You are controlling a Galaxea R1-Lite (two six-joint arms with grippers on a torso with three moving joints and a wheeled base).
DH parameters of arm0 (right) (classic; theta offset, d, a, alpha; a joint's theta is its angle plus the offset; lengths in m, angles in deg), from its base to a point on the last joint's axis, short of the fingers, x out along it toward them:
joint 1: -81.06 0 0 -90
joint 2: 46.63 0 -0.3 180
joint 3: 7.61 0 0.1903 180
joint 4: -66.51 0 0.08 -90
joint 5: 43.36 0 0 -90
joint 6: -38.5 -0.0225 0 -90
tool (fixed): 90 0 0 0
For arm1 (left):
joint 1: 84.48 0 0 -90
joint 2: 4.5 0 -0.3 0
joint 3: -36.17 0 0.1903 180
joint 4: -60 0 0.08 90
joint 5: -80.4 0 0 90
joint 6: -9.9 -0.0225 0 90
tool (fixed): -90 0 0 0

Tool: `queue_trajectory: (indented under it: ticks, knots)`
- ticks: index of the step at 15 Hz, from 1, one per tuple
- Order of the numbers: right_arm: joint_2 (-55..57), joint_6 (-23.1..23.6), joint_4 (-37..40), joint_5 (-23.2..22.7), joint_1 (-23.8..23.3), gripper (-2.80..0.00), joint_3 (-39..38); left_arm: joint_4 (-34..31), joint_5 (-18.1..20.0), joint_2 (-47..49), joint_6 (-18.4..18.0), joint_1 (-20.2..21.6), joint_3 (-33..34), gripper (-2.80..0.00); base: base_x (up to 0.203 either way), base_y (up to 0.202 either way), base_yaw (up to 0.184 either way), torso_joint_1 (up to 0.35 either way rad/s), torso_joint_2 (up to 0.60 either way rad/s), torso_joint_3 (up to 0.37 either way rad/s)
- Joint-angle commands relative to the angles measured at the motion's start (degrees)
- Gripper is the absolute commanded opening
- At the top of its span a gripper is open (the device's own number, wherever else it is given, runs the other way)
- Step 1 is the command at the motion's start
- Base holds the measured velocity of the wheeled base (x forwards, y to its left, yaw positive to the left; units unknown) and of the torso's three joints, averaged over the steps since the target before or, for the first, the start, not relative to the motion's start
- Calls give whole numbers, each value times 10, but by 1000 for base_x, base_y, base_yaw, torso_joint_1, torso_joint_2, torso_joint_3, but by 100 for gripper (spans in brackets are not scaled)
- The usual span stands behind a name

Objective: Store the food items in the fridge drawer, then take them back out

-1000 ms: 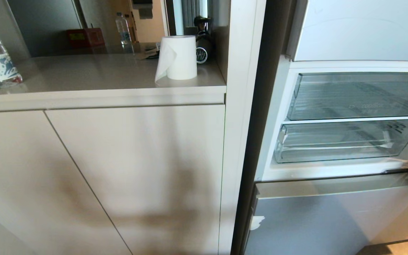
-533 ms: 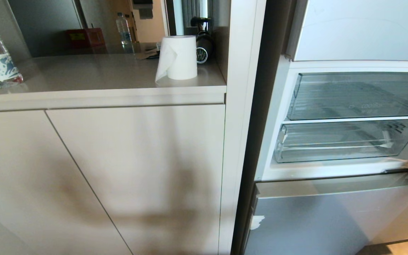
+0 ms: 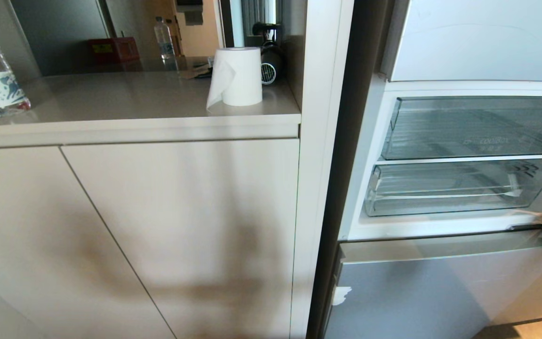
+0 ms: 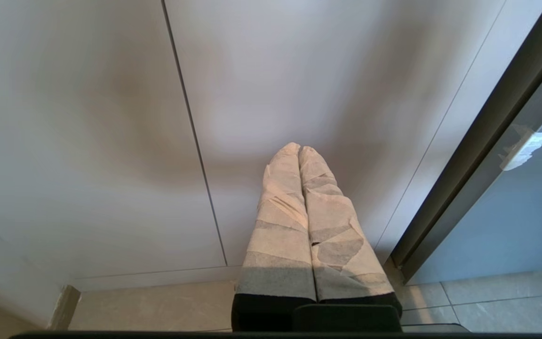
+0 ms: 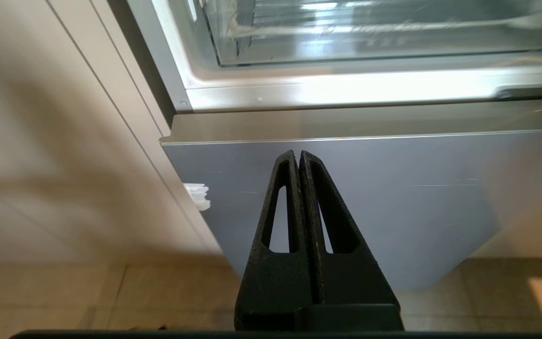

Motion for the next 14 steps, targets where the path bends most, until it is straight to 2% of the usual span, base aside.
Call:
queue_trajectory:
  ticks: [1, 2, 5, 7, 8, 10, 14]
  knots:
    - [212, -3, -74, -10, 2, -280, 17, -1, 0, 0, 0, 0, 0, -280, 0, 0, 0, 0, 0, 0]
    - [283, -5, -121, -17, 6, 0, 23, -1, 0, 0, 0, 0, 0, -280, 0, 0, 0, 0, 0, 0]
    - [451, -11, -279, -28, 44, 0, 31, -1, 0, 0, 0, 0, 0, -280, 0, 0, 0, 0, 0, 0]
    - [531, -11, -382, -22, 88, 0, 35, -1, 0, 0, 0, 0, 0, -280, 0, 0, 0, 0, 0, 0]
    - [552, -11, -413, -6, 120, 0, 38, -1, 0, 0, 0, 0, 0, -280, 0, 0, 0, 0, 0, 0]
    - [591, -9, -485, 84, 186, 0, 52, 0, 0, 0, 0, 0, 0, -280, 0, 0, 0, 0, 0, 0]
    - [611, -10, -552, 119, 194, 0, 62, -1, 0, 0, 0, 0, 0, -280, 0, 0, 0, 0, 0, 0]
